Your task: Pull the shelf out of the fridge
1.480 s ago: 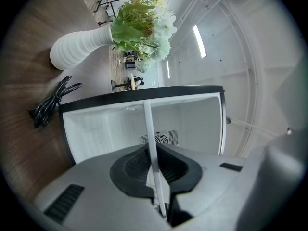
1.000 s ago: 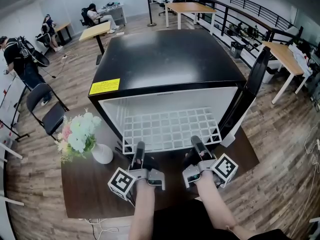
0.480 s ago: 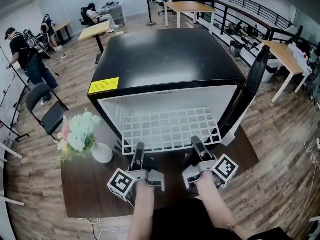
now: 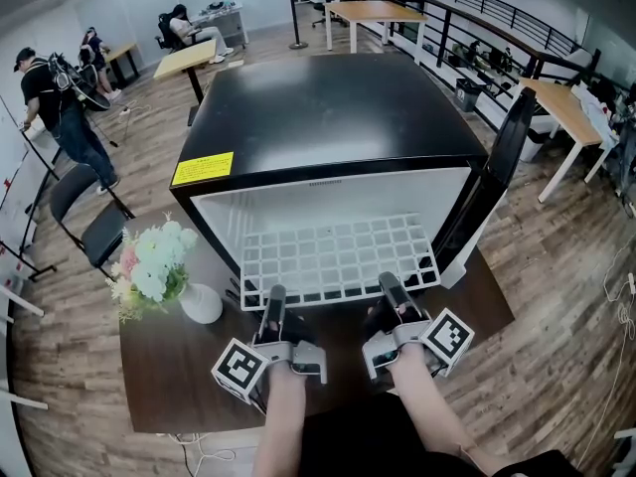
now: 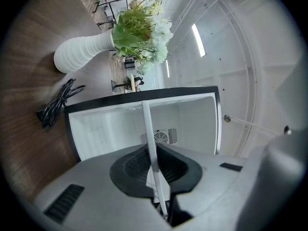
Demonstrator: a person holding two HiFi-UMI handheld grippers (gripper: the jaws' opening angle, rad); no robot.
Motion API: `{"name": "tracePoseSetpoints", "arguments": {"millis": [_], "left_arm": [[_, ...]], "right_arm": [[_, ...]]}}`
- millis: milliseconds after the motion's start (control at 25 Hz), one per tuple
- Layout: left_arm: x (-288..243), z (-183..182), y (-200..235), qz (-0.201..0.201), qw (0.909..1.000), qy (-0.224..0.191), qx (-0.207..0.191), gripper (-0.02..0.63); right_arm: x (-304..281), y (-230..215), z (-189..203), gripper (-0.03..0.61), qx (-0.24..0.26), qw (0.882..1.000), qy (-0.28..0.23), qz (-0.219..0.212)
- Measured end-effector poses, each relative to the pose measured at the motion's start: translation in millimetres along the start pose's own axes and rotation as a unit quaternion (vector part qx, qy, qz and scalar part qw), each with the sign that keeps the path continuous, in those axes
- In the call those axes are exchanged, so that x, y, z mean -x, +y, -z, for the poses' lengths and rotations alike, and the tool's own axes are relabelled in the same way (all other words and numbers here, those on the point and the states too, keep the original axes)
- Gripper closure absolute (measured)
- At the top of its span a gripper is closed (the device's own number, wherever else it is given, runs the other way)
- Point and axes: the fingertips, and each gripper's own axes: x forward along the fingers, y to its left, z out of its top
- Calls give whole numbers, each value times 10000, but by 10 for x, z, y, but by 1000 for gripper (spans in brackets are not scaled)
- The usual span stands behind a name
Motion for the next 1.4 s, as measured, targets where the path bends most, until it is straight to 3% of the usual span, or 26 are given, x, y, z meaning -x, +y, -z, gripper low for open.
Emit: {"name": "tracePoseSetpoints", "arguments": {"millis": [1160, 1400], "left_arm": [[131, 42, 8, 5, 10000, 37, 58, 584], [117, 44, -16, 180, 9997, 125, -65, 584]], "right_arm": [[131, -10, 35, 566, -42, 10000, -17, -43], [121, 0, 34, 565, 50, 9998, 1, -201]]}}
